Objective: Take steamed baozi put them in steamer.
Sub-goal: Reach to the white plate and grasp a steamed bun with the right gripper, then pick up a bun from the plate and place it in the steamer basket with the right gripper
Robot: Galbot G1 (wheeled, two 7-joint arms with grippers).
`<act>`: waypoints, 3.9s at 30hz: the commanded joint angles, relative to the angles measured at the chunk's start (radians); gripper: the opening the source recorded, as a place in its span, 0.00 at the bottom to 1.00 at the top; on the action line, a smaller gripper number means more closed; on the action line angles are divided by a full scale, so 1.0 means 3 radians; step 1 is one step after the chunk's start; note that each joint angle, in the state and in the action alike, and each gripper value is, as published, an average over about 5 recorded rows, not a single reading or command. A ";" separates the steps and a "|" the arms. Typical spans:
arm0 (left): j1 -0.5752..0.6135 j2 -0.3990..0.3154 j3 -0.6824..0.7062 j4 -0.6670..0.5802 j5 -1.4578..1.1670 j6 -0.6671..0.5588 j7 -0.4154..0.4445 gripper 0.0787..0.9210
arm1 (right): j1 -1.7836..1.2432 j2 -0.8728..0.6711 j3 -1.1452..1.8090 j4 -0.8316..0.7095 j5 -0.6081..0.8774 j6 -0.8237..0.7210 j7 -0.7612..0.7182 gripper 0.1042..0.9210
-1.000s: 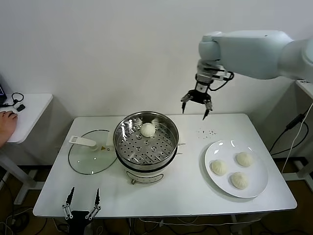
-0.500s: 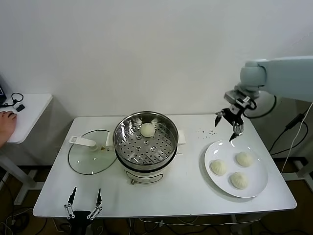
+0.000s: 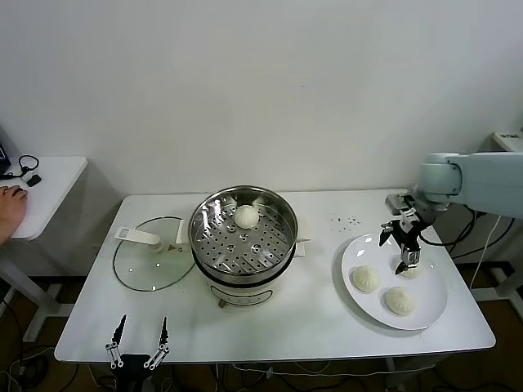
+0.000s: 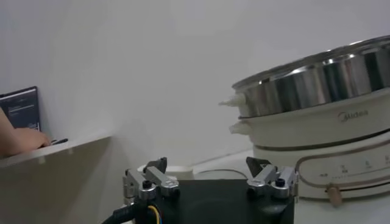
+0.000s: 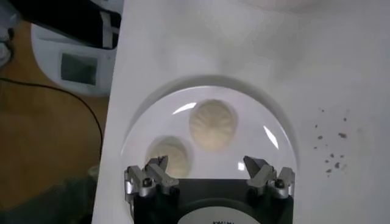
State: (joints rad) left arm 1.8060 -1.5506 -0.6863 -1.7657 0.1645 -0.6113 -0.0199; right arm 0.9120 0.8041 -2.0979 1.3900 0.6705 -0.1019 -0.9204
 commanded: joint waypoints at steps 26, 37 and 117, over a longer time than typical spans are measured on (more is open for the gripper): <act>0.0012 -0.0021 -0.0036 0.0020 0.0020 -0.0017 -0.0001 0.88 | -0.1423 -0.0035 0.1105 -0.0398 -0.0548 -0.0339 0.0283 0.88; 0.0010 -0.0024 -0.0028 0.0018 0.0029 -0.0027 -0.0003 0.88 | -0.1435 -0.0037 0.1162 -0.0446 -0.0611 -0.0280 0.0295 0.88; 0.0031 0.0021 0.0002 -0.0169 0.0040 0.0006 0.0010 0.88 | 0.0302 0.1973 0.0845 -0.0435 0.1523 -0.0500 0.0084 0.68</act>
State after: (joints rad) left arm 1.8159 -1.5448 -0.6866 -1.8158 0.1785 -0.6113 -0.0176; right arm 1.0754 1.1868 -1.9300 1.3954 1.0321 -0.2359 -0.9066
